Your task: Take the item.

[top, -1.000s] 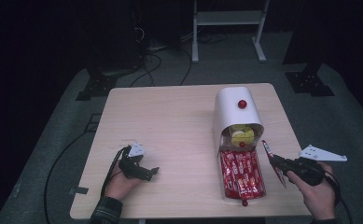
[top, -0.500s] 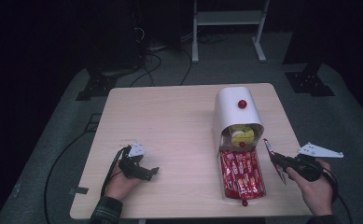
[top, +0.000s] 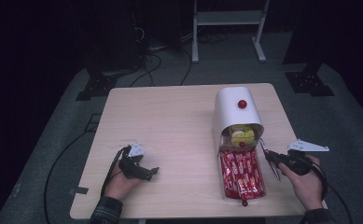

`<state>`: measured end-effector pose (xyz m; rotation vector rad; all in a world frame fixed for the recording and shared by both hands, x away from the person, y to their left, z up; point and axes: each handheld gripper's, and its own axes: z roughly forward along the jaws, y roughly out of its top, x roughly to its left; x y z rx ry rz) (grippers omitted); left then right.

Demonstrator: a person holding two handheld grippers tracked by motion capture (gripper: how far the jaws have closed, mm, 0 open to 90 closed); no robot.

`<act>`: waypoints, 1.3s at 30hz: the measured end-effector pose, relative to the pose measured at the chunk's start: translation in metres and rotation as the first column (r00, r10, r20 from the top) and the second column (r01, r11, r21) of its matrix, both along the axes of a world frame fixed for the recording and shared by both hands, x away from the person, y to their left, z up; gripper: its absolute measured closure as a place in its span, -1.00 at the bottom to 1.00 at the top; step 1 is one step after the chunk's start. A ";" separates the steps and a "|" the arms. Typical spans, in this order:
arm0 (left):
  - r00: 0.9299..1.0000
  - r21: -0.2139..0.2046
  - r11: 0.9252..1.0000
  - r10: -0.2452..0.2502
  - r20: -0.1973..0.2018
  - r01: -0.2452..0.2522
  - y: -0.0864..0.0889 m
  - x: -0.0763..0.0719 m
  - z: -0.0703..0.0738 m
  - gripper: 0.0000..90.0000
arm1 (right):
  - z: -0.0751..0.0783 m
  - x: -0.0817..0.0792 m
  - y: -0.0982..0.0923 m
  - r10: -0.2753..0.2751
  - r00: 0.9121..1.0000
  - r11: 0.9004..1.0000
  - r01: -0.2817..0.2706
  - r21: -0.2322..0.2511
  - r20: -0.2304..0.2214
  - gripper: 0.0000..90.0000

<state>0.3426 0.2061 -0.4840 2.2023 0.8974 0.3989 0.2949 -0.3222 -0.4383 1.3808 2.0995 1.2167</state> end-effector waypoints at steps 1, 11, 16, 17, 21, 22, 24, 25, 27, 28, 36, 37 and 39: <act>1.000 0.000 1.000 0.000 0.000 0.000 0.000 0.000 0.000 -1.00 | -0.002 0.001 0.000 0.002 1.000 1.000 -0.002 -0.005 -0.003 0.82; 1.000 0.000 1.000 0.000 0.000 0.000 0.000 0.000 0.000 -1.00 | -0.017 0.006 0.005 -0.003 0.999 0.999 0.000 -0.053 -0.054 0.82; 1.000 0.000 1.000 0.000 0.000 0.000 0.000 0.000 0.000 -1.00 | -0.022 0.007 0.008 -0.012 0.998 0.997 0.007 -0.079 -0.067 0.82; 1.000 0.000 1.000 0.000 0.000 0.000 0.000 0.000 0.000 -1.00 | -0.022 0.007 0.008 -0.012 0.998 0.997 0.007 -0.079 -0.067 0.82; 1.000 0.000 1.000 0.000 0.000 0.000 0.000 0.000 0.000 -1.00 | -0.025 0.008 0.008 -0.016 0.997 0.996 0.009 -0.088 -0.078 0.82; 1.000 0.000 1.000 0.000 0.000 0.000 0.000 0.000 0.000 -1.00 | -0.026 0.009 0.008 -0.017 0.996 0.996 0.009 -0.089 -0.086 0.82; 1.000 0.000 1.000 0.000 0.000 0.000 0.000 0.000 0.000 -1.00 | -0.027 0.009 0.008 -0.019 0.996 0.996 0.011 -0.091 -0.085 0.82; 1.000 0.000 1.000 0.000 0.000 0.000 0.000 0.000 0.000 -1.00 | -0.027 0.009 0.008 -0.019 0.996 0.996 0.011 -0.091 -0.085 0.82; 1.000 0.001 1.000 0.000 0.001 0.000 0.000 0.000 0.000 -1.00 | -0.027 0.009 0.008 -0.021 0.996 0.996 0.013 -0.091 -0.086 0.82; 1.000 0.000 1.000 0.000 0.000 0.000 0.000 0.000 0.000 -1.00 | -0.027 0.009 0.008 -0.022 0.996 0.996 0.014 -0.093 -0.086 0.82; 1.000 0.001 1.000 0.000 0.000 0.000 0.000 0.000 0.000 -1.00 | -0.031 0.010 0.010 -0.014 0.994 0.994 0.002 -0.108 -0.111 0.80; 1.000 0.000 1.000 0.000 0.000 0.000 0.000 0.000 0.000 -1.00 | -0.031 0.010 0.010 -0.013 0.993 0.994 0.001 -0.109 -0.114 0.79; 1.000 0.000 1.000 0.000 0.000 0.000 0.000 0.000 0.000 -1.00 | -0.032 0.011 0.011 -0.012 0.993 0.994 -0.002 -0.111 -0.120 0.77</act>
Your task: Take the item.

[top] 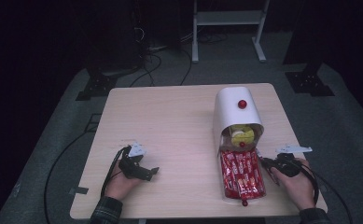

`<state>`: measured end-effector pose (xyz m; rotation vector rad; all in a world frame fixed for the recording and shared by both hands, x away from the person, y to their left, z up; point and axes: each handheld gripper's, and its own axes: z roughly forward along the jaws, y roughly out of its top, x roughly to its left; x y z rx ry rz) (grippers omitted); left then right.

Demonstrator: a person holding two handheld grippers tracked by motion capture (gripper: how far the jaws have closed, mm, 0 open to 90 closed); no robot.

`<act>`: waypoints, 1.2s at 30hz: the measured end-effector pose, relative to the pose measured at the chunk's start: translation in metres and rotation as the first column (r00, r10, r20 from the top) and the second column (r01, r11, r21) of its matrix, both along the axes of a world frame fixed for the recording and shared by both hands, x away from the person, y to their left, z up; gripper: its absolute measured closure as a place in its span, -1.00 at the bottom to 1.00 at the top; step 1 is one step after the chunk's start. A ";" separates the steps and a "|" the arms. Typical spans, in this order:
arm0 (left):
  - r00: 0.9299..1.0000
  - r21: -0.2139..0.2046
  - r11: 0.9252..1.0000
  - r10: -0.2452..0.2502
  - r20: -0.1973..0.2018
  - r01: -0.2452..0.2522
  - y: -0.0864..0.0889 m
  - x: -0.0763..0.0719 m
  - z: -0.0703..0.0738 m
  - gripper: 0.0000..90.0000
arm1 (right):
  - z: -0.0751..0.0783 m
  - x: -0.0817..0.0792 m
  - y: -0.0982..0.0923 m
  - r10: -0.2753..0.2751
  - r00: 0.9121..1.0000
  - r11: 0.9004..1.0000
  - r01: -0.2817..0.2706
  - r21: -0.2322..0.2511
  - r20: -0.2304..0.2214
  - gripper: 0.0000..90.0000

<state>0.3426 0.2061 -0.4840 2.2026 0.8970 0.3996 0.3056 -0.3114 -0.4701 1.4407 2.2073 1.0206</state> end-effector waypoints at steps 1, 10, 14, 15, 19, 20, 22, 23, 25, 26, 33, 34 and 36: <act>1.000 0.000 1.000 0.000 0.000 0.000 0.000 0.000 0.000 -1.00 | -0.002 0.000 0.000 0.002 1.000 1.000 -0.002 0.001 -0.007 0.74; 1.000 0.000 1.000 0.000 0.000 0.000 0.000 0.000 0.000 -1.00 | -0.001 0.000 0.001 0.008 1.000 1.000 -0.007 0.022 -0.008 0.52; 1.000 0.000 1.000 0.000 0.000 0.000 0.000 0.000 0.000 -1.00 | 0.003 -0.001 -0.001 0.015 1.000 0.999 -0.015 0.051 0.003 0.33; 1.000 0.000 1.000 0.000 0.000 0.000 0.000 0.000 0.000 -1.00 | 0.004 -0.001 -0.001 0.020 1.000 0.999 -0.021 0.047 0.014 0.25; 1.000 -0.001 1.000 0.000 0.000 0.000 0.000 0.000 0.000 -1.00 | 0.006 -0.002 -0.003 0.022 0.999 0.999 -0.023 0.041 0.046 0.02; 1.000 0.000 1.000 0.000 0.000 0.000 0.000 0.000 0.000 -1.00 | 0.006 -0.002 -0.004 0.024 0.998 0.999 -0.026 0.033 0.055 -0.02; 1.000 0.000 1.000 0.000 0.000 0.000 0.000 0.000 0.000 -1.00 | 0.006 -0.002 -0.004 0.025 0.997 0.999 -0.027 0.023 0.068 -0.06; 1.000 0.000 1.000 0.000 0.000 0.000 0.000 0.000 0.000 -1.00 | 0.005 -0.003 -0.006 0.023 0.996 1.000 -0.023 0.005 0.090 -0.16; 1.000 0.000 1.000 0.000 0.000 0.000 0.000 0.000 0.000 -1.00 | 0.005 -0.003 -0.006 0.019 0.996 1.000 -0.019 0.001 0.093 -0.19; 1.000 0.000 1.000 0.000 0.000 0.000 0.000 0.000 0.000 -1.00 | 0.005 -0.003 -0.008 0.015 0.995 1.000 -0.016 0.005 0.097 -0.25; 1.000 0.000 1.000 0.000 0.000 0.000 0.000 0.000 0.000 -1.00 | 0.007 -0.003 -0.018 -0.019 0.992 1.000 0.019 0.004 0.121 -0.45; 1.000 0.000 1.000 0.000 0.000 0.000 0.000 0.000 0.000 -1.00 | 0.007 -0.003 -0.018 -0.019 0.992 1.000 0.019 0.004 0.121 -0.45; 1.000 0.000 1.000 0.000 0.000 0.000 0.000 0.000 0.000 -1.00 | 0.007 -0.002 -0.021 -0.030 0.992 1.000 0.029 0.006 0.120 -0.47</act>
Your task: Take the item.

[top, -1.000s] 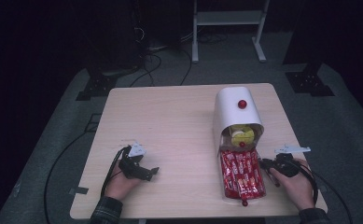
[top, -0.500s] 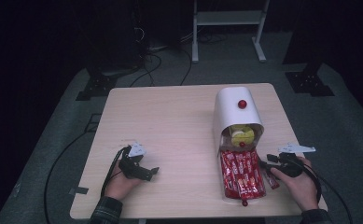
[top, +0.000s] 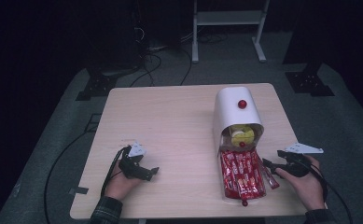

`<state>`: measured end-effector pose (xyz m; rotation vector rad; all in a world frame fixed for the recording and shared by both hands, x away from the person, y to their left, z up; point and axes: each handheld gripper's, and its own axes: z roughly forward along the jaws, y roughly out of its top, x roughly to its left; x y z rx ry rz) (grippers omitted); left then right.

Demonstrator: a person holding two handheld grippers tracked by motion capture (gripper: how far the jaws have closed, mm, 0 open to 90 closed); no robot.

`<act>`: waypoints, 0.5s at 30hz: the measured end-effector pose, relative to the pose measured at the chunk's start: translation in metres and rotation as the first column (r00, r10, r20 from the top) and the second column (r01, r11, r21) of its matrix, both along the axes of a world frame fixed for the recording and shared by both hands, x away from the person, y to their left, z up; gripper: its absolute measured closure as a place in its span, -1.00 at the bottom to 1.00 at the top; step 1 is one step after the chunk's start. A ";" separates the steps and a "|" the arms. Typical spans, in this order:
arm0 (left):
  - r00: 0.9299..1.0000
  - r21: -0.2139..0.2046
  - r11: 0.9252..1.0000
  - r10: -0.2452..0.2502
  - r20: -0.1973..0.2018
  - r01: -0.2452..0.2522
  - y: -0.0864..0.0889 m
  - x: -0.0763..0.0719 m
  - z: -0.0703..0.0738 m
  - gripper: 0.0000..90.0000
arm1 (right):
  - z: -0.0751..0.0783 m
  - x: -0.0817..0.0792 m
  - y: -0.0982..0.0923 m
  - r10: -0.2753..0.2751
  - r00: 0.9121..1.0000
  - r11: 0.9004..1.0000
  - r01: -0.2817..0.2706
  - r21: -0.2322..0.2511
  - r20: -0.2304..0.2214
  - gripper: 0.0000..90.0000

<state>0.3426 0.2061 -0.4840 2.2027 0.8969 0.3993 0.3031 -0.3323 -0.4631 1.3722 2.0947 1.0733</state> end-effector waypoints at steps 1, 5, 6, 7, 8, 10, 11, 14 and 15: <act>1.000 0.000 1.000 0.000 0.000 0.000 0.000 0.000 0.000 -1.00 | 0.000 0.000 -0.001 -0.002 1.000 1.000 0.002 -0.002 0.000 -0.48; 1.000 0.000 1.000 0.000 0.000 0.000 0.000 0.000 0.000 -1.00 | -0.002 0.001 -0.009 -0.028 1.000 1.000 0.028 -0.009 -0.003 -0.50; 1.000 -0.001 1.000 0.000 0.000 0.000 0.000 0.000 0.000 -1.00 | -0.002 0.001 -0.009 -0.028 1.000 1.000 0.028 -0.009 -0.003 -0.50; 1.000 0.000 1.000 0.000 0.000 0.000 0.000 0.000 0.000 -1.00 | -0.002 0.001 -0.012 -0.036 0.999 0.999 0.036 -0.015 -0.004 -0.51; 1.000 0.000 1.000 0.000 0.000 0.000 0.000 0.000 0.000 -1.00 | -0.002 0.001 -0.012 -0.036 0.999 0.999 0.036 -0.015 -0.004 -0.51; 1.000 0.000 1.000 0.000 0.000 0.000 0.000 0.000 0.000 -1.00 | -0.004 0.002 -0.015 -0.051 0.999 0.999 0.050 -0.021 -0.008 -0.51; 1.000 0.000 1.000 0.000 0.000 0.000 0.000 0.000 0.000 -1.00 | -0.004 0.003 -0.017 -0.056 0.998 0.998 0.055 -0.024 -0.010 -0.51; 1.000 0.000 1.000 0.001 0.000 -0.001 0.000 0.000 0.000 -1.00 | -0.008 0.005 -0.022 -0.074 0.997 0.996 0.073 -0.044 -0.023 -0.52; 1.000 0.000 1.000 0.001 0.000 -0.001 0.000 0.000 0.000 -1.00 | -0.009 0.005 -0.023 -0.076 0.997 0.996 0.075 -0.047 -0.027 -0.53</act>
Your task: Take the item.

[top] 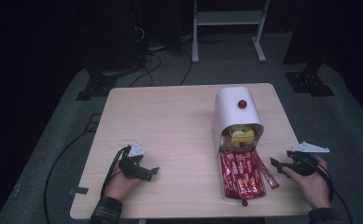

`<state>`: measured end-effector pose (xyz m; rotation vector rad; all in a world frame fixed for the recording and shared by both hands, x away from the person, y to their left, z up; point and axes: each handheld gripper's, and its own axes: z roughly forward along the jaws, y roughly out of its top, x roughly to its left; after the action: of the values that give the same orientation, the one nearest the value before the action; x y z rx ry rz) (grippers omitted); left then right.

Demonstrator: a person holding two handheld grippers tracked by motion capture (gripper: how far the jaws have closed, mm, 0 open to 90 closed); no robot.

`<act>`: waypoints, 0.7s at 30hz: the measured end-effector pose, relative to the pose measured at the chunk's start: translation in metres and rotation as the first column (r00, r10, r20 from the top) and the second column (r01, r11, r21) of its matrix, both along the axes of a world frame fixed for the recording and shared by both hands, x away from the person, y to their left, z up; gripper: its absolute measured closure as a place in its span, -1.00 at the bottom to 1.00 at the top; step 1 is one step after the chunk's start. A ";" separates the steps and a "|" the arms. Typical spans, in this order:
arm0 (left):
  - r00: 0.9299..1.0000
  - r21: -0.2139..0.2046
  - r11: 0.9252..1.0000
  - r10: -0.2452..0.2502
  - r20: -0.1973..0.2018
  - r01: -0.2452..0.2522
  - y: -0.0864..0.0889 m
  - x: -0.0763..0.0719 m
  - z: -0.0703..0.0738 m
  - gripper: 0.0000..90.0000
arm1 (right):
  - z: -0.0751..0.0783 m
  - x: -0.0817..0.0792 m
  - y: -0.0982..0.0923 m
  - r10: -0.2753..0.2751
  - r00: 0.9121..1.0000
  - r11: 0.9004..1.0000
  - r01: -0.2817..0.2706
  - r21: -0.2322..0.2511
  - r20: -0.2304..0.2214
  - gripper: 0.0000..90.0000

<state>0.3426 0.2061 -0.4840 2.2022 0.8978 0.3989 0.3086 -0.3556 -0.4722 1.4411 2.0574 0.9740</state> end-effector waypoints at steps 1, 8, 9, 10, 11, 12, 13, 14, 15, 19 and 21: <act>1.000 0.000 1.000 0.000 0.000 0.000 0.000 0.000 0.000 -1.00 | 0.000 0.000 0.000 0.000 1.000 1.000 0.000 0.000 0.000 -0.53; 1.000 0.000 1.000 -0.001 0.000 0.001 0.000 0.000 0.000 -1.00 | -0.008 0.004 -0.008 -0.031 0.999 0.999 0.029 -0.044 -0.033 -0.53; 1.000 0.000 1.000 -0.001 0.000 0.001 0.000 0.000 0.000 -1.00 | -0.008 0.004 -0.008 -0.031 0.999 0.999 0.029 -0.044 -0.033 -0.53; 1.000 0.000 1.000 0.000 0.000 0.000 0.000 0.000 0.000 -1.00 | -0.009 0.004 -0.009 -0.030 0.999 0.999 0.029 -0.047 -0.033 -0.53; 1.000 0.000 1.000 -0.001 0.000 0.001 0.000 0.000 0.000 -1.00 | -0.010 0.005 -0.010 -0.029 0.999 0.998 0.028 -0.051 -0.036 -0.53; 1.000 0.001 1.000 -0.001 0.000 0.001 0.000 0.000 0.000 -1.00 | -0.011 0.005 -0.010 -0.032 0.999 0.998 0.030 -0.051 -0.040 -0.54; 1.000 0.000 1.000 0.000 0.000 0.000 0.000 0.000 0.000 -1.00 | -0.011 0.005 -0.010 -0.033 0.999 0.998 0.031 -0.046 -0.037 -0.54; 1.000 0.001 1.000 -0.001 0.001 0.001 0.000 0.000 0.000 -1.00 | -0.012 0.005 -0.010 -0.033 0.999 0.998 0.032 -0.046 -0.037 -0.55; 1.000 0.001 1.000 -0.001 0.000 0.001 0.000 0.000 0.000 -1.00 | -0.012 0.005 -0.010 -0.034 0.999 0.998 0.032 -0.046 -0.036 -0.56; 1.000 0.001 1.000 -0.001 0.000 0.001 0.000 0.000 0.000 -1.00 | -0.014 0.004 -0.011 -0.041 0.999 0.999 0.040 -0.037 -0.023 -0.64; 1.000 0.001 1.000 -0.001 0.000 0.001 0.000 0.000 0.000 -1.00 | -0.015 0.004 -0.012 -0.045 0.999 0.998 0.045 -0.033 -0.015 -0.65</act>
<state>0.3425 0.2061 -0.4840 2.2028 0.8968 0.3994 0.3125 -0.3671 -0.4872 1.4767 2.0334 0.9098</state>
